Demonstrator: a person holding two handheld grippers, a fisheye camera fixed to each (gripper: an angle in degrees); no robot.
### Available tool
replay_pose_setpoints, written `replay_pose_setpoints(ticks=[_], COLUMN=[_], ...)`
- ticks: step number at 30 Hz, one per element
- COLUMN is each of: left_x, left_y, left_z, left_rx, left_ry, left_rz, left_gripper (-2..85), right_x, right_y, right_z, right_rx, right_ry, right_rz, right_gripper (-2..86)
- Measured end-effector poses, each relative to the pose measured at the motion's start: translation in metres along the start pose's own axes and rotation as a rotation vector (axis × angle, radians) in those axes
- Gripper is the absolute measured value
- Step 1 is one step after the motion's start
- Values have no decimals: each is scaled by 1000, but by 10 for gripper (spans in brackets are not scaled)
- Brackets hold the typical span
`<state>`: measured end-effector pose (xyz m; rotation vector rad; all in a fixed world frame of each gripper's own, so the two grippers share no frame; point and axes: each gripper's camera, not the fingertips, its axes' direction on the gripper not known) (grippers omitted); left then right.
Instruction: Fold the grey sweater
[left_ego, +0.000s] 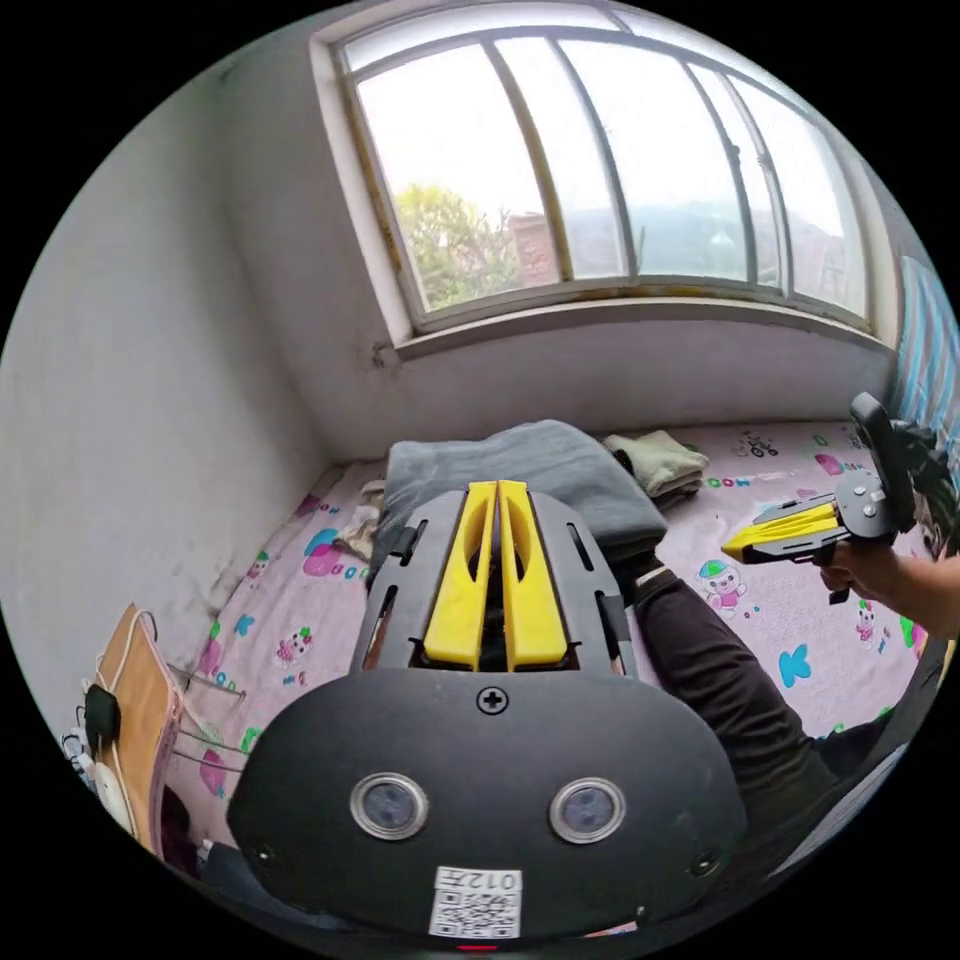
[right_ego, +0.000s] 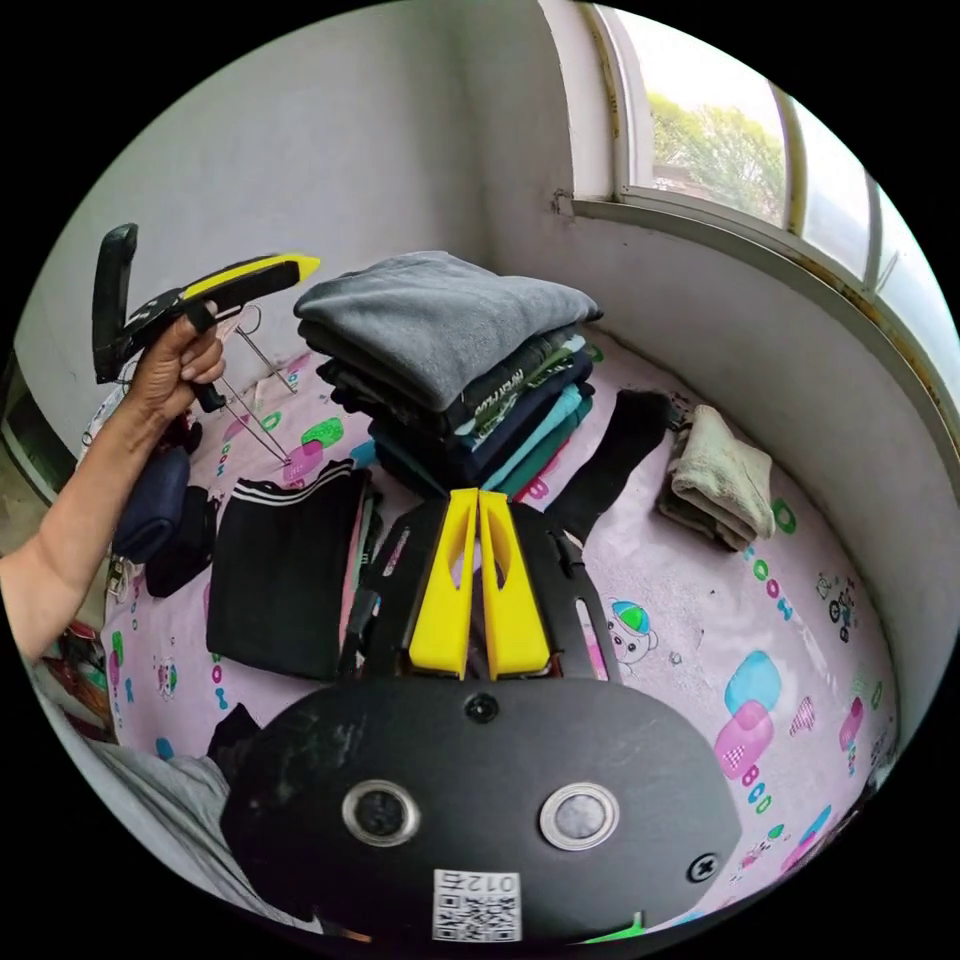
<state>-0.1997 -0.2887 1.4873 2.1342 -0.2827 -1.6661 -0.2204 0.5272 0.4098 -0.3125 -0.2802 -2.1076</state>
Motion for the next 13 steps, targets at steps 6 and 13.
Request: replay_pose_setpoints(ticks=[6,13], left_x=[110,250], left_y=[-19,-66], left_z=[-7,-15], left_rx=[47,85], left_ry=[180,416], left_rz=[94,198], left_gripper=[-2,-2], right_x=[20,69], right_y=[123,278], right_z=[9,2], right_rx=[5,61], right_ry=[144,269], right_rz=[53,260], right_gripper=[-10,-10])
